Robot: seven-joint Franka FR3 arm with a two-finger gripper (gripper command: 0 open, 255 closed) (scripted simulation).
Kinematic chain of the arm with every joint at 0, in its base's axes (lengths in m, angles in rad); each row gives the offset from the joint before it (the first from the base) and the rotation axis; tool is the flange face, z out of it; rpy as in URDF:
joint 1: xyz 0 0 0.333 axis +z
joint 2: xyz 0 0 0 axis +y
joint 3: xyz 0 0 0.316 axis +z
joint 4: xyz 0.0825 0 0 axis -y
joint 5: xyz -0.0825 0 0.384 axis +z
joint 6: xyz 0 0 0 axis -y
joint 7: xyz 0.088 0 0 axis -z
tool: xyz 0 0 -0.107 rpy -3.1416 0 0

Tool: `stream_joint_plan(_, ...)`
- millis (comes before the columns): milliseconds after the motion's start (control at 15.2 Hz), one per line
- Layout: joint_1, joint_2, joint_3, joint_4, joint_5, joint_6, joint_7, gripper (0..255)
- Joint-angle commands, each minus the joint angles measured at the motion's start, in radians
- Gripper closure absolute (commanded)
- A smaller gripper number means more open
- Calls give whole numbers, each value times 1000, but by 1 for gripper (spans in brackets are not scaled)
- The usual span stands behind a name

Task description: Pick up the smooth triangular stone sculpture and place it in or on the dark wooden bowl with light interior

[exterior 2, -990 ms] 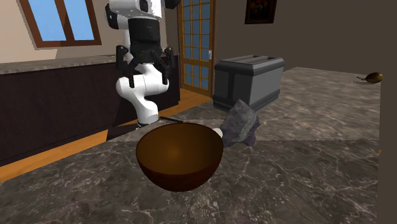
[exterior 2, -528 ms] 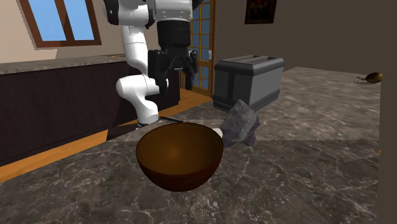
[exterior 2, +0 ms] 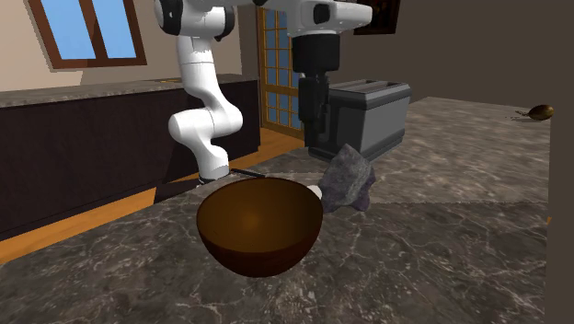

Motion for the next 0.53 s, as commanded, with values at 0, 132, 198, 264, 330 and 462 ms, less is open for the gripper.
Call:
stream_joint_plan(0,20,47,13,43,5,6,-65,0)
stream_joint_plan(132,41,87,31,82,8,5,-120,0)
stream_joint_plan(198,46,95,35,91,9,5,-132,0)
stream_joint_plan(264,46,96,35,79,9,18,-132,0)
stream_joint_plan(330,46,97,35,67,9,32,-132,0)
stream_joint_plan(462,46,101,35,44,8,58,-132,0)
